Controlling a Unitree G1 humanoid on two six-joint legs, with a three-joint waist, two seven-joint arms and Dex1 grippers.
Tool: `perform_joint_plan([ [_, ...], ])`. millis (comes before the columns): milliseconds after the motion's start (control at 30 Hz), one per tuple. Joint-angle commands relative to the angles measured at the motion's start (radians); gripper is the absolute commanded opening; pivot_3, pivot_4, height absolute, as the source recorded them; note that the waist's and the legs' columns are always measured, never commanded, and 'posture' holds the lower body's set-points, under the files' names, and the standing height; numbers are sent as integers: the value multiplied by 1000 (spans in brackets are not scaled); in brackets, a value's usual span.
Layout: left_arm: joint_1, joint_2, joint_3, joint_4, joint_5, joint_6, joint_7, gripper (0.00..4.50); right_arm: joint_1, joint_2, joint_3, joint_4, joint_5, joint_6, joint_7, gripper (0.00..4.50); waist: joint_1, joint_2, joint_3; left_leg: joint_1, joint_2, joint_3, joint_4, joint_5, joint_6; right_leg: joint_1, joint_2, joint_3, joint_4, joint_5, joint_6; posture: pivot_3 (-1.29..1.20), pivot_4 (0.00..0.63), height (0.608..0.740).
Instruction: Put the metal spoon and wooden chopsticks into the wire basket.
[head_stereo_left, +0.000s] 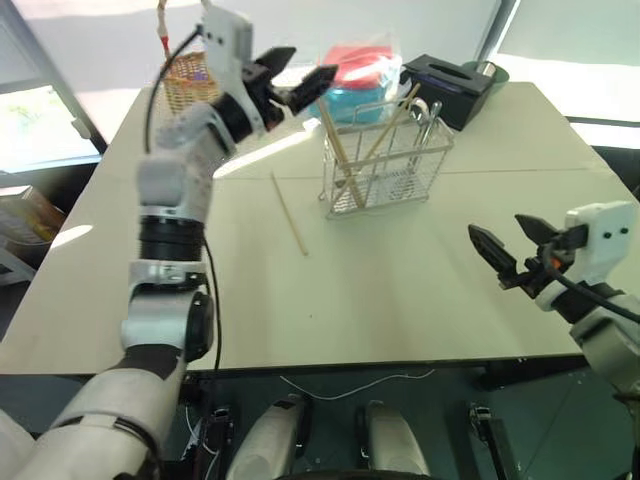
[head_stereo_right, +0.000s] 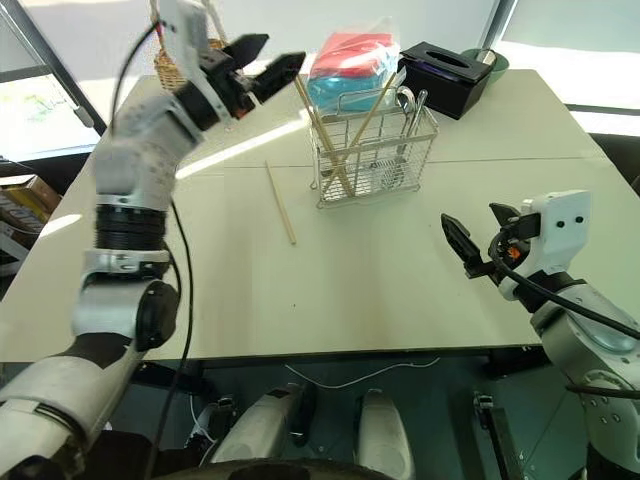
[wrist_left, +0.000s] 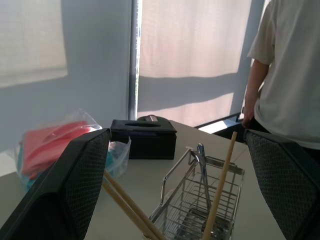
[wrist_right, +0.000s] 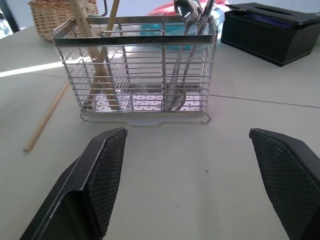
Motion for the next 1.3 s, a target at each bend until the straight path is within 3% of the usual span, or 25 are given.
perform_joint_plan([
  [33,-5,14,23,-149,-12,304,213,4482,-11,8,12,-3,-8,-26,11,4063,2,0,0,1,0,0,0,0,0,1,0,0,0,0,0,0,150,721],
  [133,-34,-14,48,-199,31,446,397,4482,-17,10,33,2,-13,-28,19,4063,2,0,0,2,0,-1,0,-1,-1,3,0,0,-1,0,0,0,150,721],
  [267,-79,-39,89,-169,92,440,557,4482,-32,8,40,18,-22,-31,23,4063,1,-1,0,2,0,-1,0,-1,-2,2,0,0,-1,0,0,0,150,721],
  [400,-129,-91,136,-32,161,596,742,4482,-48,10,46,27,-31,-34,23,4063,2,0,0,2,0,0,-1,-1,-2,2,0,0,-1,0,0,0,150,721],
  [533,-167,-162,210,161,197,641,857,4482,-50,26,54,19,-35,-37,14,4063,4,-1,0,2,0,0,-1,-2,-3,2,0,0,-1,0,0,0,150,721],
  [933,-317,-254,224,797,251,264,942,4482,-15,75,53,-22,-45,-43,-13,4063,2,-2,1,1,0,0,-2,-2,-3,1,-1,0,-1,0,1,0,150,721],
  [1300,-323,-282,227,996,259,44,990,4482,35,100,36,-69,-38,-47,-44,4063,2,-2,1,0,0,0,-2,-2,-3,0,-1,0,-1,0,1,0,150,721],
])
